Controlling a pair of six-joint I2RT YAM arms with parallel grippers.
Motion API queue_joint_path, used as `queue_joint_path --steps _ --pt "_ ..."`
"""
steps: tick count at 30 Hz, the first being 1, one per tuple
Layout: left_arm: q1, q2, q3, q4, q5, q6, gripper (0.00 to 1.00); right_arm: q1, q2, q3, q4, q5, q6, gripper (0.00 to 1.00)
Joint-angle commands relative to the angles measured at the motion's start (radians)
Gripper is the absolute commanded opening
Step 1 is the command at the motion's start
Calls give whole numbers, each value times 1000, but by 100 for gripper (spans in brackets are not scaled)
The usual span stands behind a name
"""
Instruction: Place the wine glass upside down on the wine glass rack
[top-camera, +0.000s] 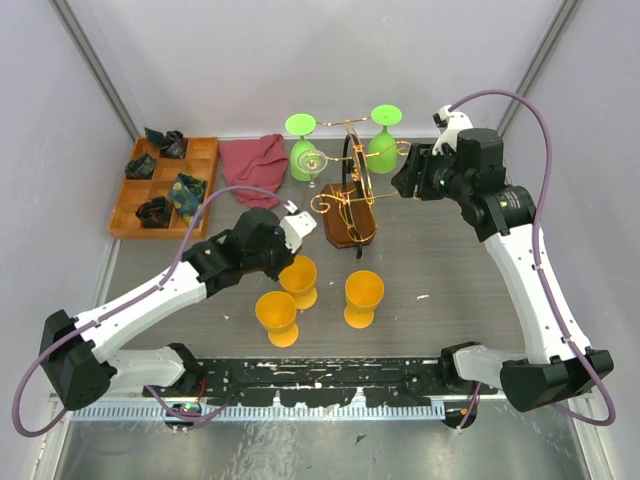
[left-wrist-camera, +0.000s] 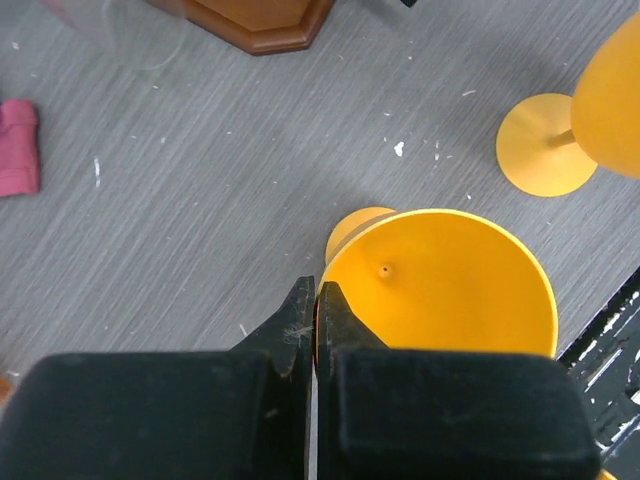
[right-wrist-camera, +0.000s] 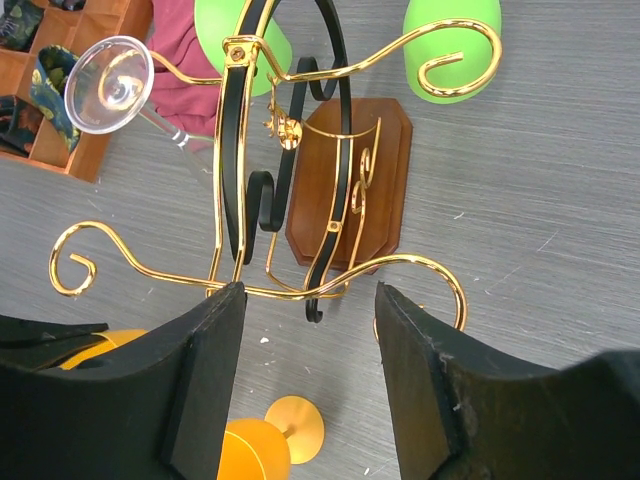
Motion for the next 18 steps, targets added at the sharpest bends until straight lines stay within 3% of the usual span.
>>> queue_joint_path --steps 1,10,18 --pt "-4 -75 22 53 -62 18 3 5 -3 13 58 7 14 60" --pt "-3 -300 40 113 -207 105 1 5 -20 22 80 73 32 59" --pt "-3 -465 86 94 -462 235 0 5 -24 14 133 56 71 59"
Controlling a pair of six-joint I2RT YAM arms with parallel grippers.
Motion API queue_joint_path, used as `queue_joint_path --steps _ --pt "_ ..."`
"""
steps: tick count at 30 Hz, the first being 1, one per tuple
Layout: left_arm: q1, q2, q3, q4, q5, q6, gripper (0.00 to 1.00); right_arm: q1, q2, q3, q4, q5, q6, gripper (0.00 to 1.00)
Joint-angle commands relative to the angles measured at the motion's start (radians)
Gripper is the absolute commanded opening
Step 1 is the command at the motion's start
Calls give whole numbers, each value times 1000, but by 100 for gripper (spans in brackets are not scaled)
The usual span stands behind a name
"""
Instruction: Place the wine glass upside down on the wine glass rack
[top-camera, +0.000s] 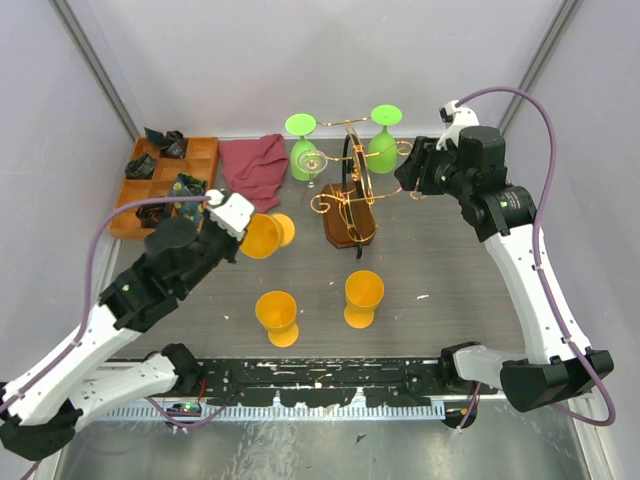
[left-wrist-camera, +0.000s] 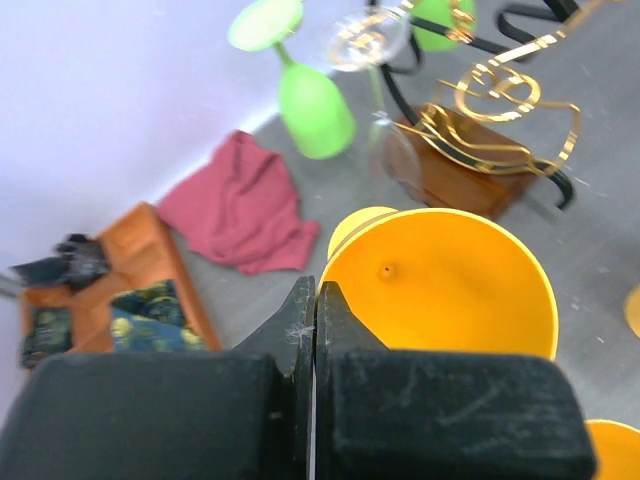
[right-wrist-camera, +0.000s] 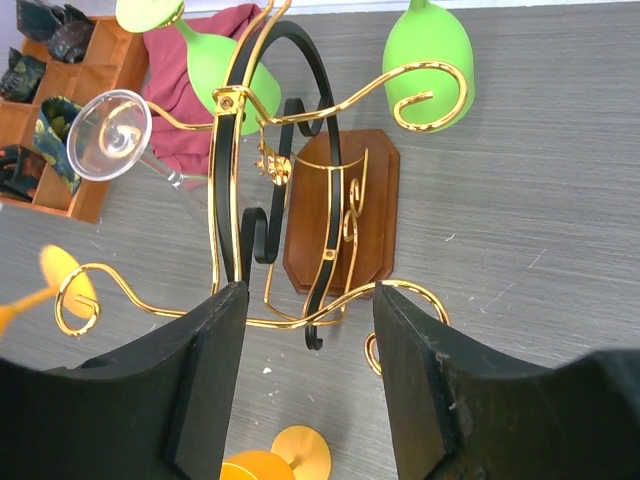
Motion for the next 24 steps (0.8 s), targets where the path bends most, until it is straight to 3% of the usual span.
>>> queue_joint_path --steps 1,5,7,10,16,24 --pt "-3 -62 45 59 -187 126 0 6 -20 21 82 -1 31 59" --pt "-2 -68 47 215 -205 253 0 6 -7 61 91 -52 46 60" --pt "-3 -44 56 335 -201 311 0 6 4 79 108 -100 78 66" --pt "-3 40 99 501 -145 439 0 6 36 102 160 -203 175 72" --pt "-4 215 138 841 -3 705 0 8 101 116 329 -386 415 73" --pt "-3 319 112 1167 169 766 0 26 161 234 411 -416 505 74"
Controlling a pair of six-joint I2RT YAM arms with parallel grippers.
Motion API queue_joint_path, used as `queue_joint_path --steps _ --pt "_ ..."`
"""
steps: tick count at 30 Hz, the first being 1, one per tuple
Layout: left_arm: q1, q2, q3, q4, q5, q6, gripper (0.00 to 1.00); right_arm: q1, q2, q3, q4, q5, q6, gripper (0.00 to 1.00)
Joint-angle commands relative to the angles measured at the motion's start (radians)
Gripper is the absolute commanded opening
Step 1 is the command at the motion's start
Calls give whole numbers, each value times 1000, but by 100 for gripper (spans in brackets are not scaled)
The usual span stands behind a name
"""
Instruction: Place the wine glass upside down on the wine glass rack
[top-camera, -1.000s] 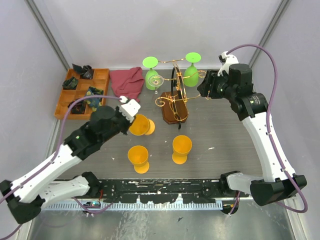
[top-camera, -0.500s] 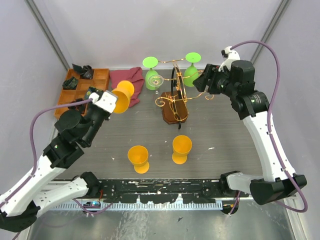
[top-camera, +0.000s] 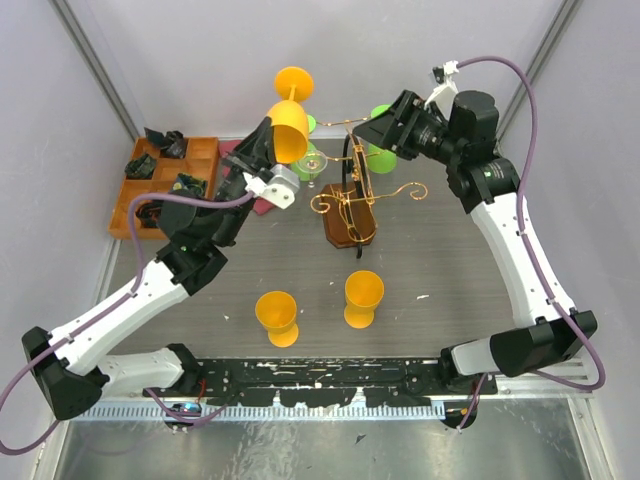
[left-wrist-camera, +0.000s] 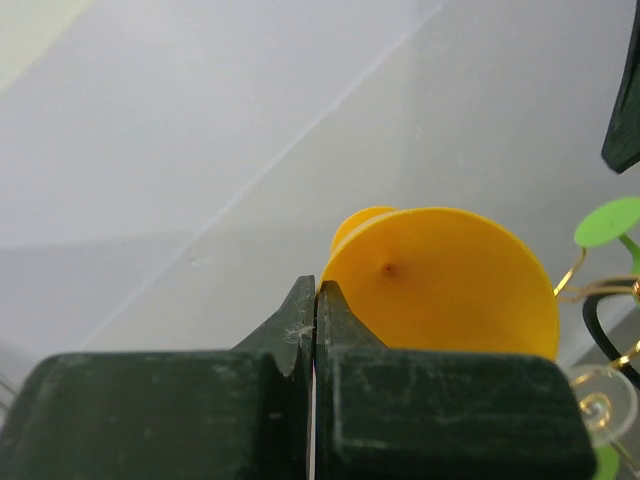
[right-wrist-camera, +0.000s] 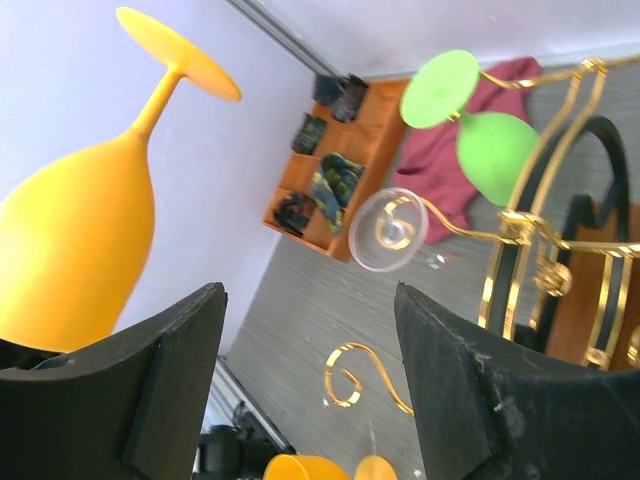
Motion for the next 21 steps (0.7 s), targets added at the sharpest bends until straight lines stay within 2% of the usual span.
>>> queue_joint_path --steps 1,10,21 --pt "-4 6 -4 307 110 52 0 9 -6 92 177 -59 130 74" --pt "-3 -8 -73 504 118 -93 0 27 51 52 537 -91 435 73" --pt "-3 8 -106 563 120 -152 0 121 143 102 733 -65 529 73"
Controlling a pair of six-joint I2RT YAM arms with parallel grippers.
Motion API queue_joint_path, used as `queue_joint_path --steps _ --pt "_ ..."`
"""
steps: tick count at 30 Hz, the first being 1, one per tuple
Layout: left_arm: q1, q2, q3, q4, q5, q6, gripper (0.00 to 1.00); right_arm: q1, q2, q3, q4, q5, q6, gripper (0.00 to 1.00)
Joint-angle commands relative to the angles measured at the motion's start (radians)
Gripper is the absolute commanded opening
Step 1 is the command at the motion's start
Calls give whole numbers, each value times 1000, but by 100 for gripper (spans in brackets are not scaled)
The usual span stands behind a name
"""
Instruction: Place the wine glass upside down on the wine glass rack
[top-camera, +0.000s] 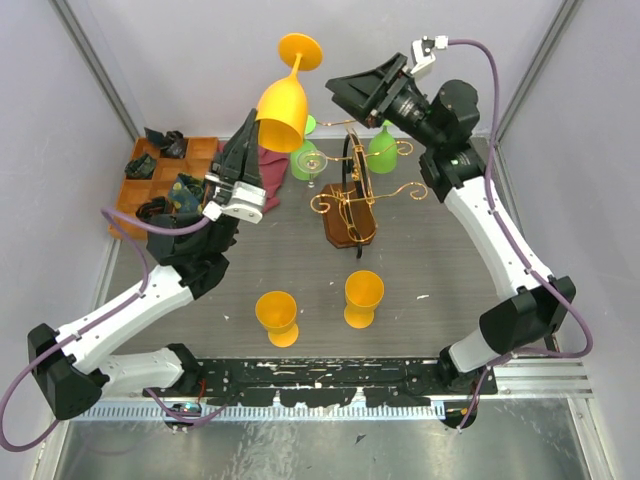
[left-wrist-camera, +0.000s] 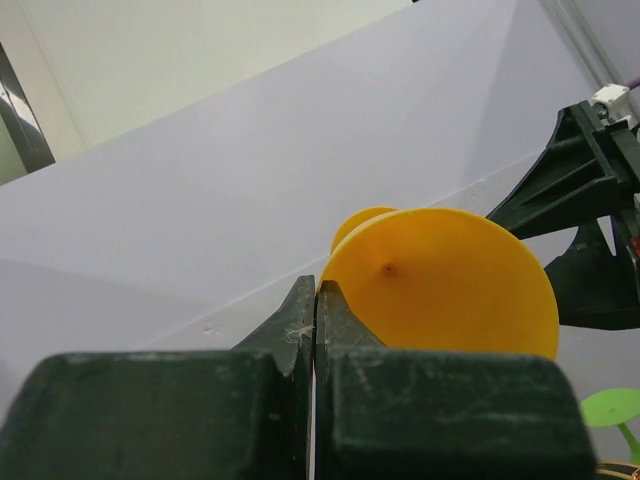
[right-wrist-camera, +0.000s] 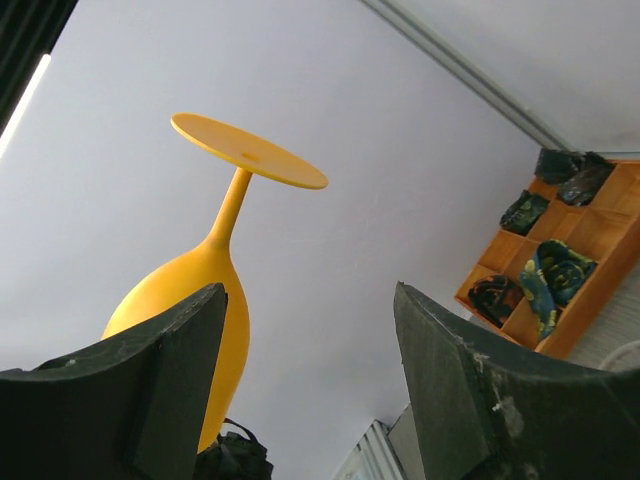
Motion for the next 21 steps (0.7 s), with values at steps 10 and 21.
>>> queue_joint_path --steps 10,21 --pt "-2 18 -19 67 8 -23 0 80 41 63 257 40 76 71" --pt "-1 26 -13 65 7 -23 0 96 90 65 321 44 145 66"
